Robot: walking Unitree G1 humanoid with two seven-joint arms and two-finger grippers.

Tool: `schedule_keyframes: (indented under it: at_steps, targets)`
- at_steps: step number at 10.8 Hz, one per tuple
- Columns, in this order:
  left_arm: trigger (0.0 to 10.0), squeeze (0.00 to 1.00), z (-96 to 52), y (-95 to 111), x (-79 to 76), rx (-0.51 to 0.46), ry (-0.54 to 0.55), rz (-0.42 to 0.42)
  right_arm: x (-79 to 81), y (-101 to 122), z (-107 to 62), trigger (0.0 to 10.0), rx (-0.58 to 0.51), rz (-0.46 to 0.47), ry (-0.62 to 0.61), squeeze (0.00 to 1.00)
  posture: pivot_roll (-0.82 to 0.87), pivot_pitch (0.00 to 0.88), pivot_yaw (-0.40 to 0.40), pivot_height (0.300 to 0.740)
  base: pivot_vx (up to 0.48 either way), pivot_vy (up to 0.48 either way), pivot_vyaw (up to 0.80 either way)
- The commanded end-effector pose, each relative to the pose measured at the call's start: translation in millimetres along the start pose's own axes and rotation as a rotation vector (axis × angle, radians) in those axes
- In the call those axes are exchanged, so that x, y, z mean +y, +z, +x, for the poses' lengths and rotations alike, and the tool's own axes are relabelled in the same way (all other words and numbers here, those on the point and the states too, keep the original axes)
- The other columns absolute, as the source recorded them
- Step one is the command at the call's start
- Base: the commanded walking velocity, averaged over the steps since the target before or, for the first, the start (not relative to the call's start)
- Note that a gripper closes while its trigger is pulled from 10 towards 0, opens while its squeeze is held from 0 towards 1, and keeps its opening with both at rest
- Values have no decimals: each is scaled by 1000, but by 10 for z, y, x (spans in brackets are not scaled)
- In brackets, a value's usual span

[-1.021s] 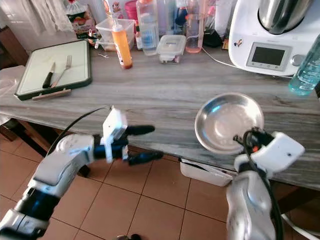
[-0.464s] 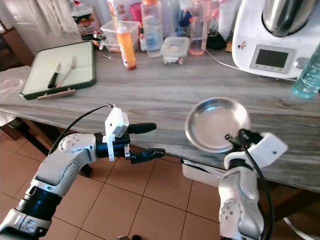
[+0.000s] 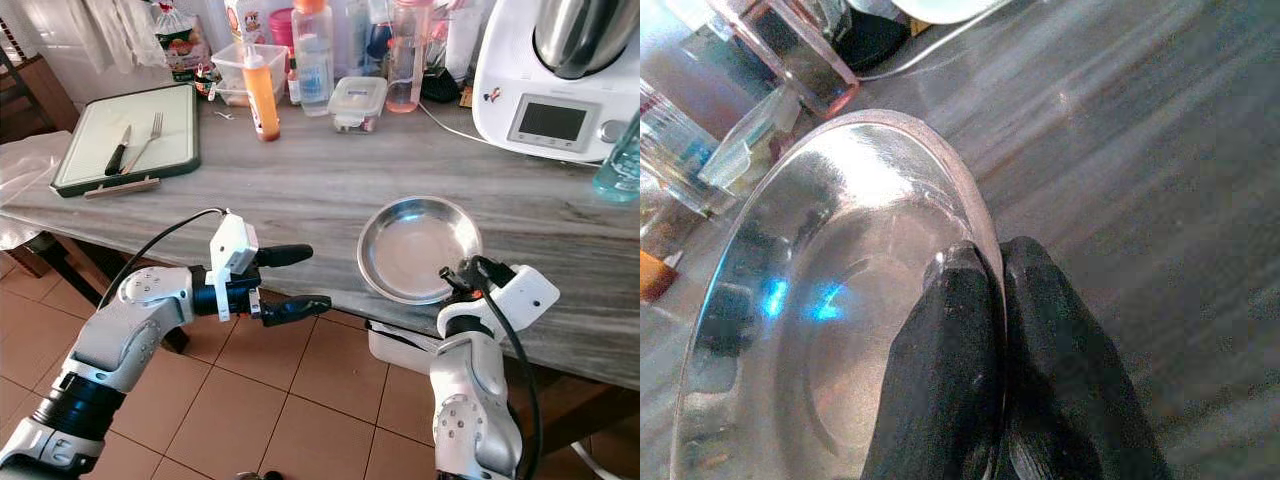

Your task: Setting the table

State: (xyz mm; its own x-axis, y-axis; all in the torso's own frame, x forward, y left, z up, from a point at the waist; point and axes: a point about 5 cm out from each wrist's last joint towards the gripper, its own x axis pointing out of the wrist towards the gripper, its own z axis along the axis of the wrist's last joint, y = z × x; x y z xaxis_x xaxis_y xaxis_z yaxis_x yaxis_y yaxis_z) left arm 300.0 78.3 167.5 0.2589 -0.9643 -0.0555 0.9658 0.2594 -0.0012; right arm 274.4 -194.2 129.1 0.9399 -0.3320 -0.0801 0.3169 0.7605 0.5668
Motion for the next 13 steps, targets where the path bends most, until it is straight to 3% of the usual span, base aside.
schedule_keyframes:
  at_steps: [1, 2, 3, 6, 11, 12, 13]
  targets:
    - [10000, 0, -8, 24, 22, 11, 12, 11, 152, -290, -125, 10000, 92, 133, -28, 27, -40, 61, 100, 740, 0, 0, 0]
    - [10000, 0, -6, 27, 24, 10, 13, 10, 163, -296, -132, 10000, 105, 119, -42, 902, -40, 61, 100, 740, 0, 0, 0]
    - [10000, 0, -8, 26, 24, 12, 13, 10, 167, -287, -132, 10000, 99, 98, -43, 1000, -40, 61, 100, 740, 0, 0, 0]
    - [10000, 0, -27, 4, 7, 18, 13, 6, 202, -247, -157, 10000, 64, -9, -2, 1000, -46, 68, 102, 740, 0, 0, 0]
    - [10000, 0, -11, 23, 22, 11, 21, 9, 211, -194, -201, 10000, 60, -56, 7, 1000, -45, 68, 102, 740, 0, 0, 0]
    - [10000, 0, -9, 24, 22, 8, 23, 9, 220, -112, -222, 10000, 9, -154, 37, 1000, -45, 68, 102, 740, 0, 0, 0]
    - [10000, 0, 1, 31, 24, 2, 26, 9, 289, -4, -249, 10000, -75, -313, 91, 1000, -48, 71, 100, 740, 0, 0, 0]
